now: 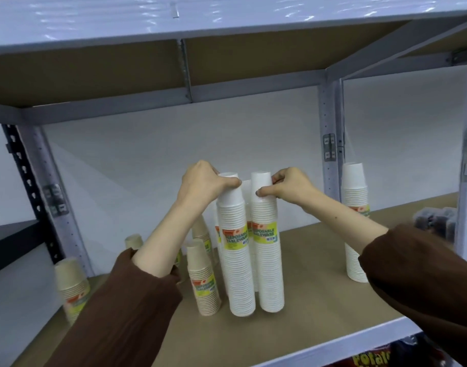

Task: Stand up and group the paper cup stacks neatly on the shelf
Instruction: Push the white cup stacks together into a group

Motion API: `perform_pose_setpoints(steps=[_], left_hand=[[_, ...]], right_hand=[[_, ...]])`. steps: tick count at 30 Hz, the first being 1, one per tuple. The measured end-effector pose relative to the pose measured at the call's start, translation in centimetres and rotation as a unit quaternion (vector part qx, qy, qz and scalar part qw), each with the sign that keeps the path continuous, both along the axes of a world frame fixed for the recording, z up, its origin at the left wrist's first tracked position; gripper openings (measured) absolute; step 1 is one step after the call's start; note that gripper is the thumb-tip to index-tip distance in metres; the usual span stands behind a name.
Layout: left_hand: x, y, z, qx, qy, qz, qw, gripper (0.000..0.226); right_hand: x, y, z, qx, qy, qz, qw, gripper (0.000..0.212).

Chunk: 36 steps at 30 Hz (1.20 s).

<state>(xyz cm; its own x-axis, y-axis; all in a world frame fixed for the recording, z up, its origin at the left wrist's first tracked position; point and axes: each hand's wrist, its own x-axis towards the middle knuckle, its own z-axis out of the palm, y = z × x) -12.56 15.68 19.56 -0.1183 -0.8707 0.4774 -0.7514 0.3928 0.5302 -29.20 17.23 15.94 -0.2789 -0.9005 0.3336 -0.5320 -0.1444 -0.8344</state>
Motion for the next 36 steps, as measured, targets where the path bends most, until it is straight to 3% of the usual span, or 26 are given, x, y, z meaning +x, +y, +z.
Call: perform_pose_setpoints(steps=[14, 27, 36], left_hand=[[1.0, -2.1, -2.1, 0.045, 0.025, -0.004, 0.999, 0.035], [1.3, -3.4, -2.9, 0.067, 0.043, -0.010, 0.997, 0.057], [1.5, -3.0, -3.1, 0.066, 0.027, -0.037, 0.997, 0.051]], right_hand=[[1.9, -0.7, -1.5, -0.015, 0.029, 0.015, 0.999, 0.046], [1.1, -1.7, -2.1, -0.018, 0.004, 0.060, 0.998, 0.038], [-0.1, -2.1, -2.3, 0.010, 0.003, 0.108, 0.994, 0.042]])
